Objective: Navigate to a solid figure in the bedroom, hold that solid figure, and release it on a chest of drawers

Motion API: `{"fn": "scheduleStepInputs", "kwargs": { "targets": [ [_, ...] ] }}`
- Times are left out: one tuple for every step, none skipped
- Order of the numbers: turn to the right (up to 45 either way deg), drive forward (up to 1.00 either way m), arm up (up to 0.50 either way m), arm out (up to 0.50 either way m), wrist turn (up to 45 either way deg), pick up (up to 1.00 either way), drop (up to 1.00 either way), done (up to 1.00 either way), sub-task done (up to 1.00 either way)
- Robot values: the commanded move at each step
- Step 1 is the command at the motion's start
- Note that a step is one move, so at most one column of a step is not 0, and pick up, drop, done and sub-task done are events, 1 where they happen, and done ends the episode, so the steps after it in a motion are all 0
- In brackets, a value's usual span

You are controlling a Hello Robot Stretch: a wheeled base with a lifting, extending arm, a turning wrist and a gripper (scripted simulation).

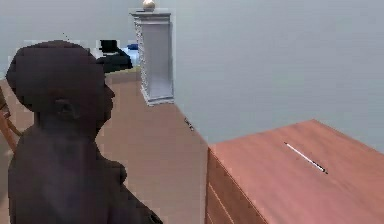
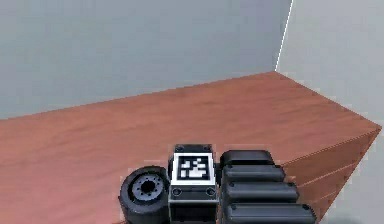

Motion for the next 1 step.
{"fn": "scheduleStepInputs", "kwargs": {
  "targets": [
    [0.0, 0.00, 0.00, 0.26, 0.0, 0.00, 0.00, 0.00, 0.00]
  ]
}}
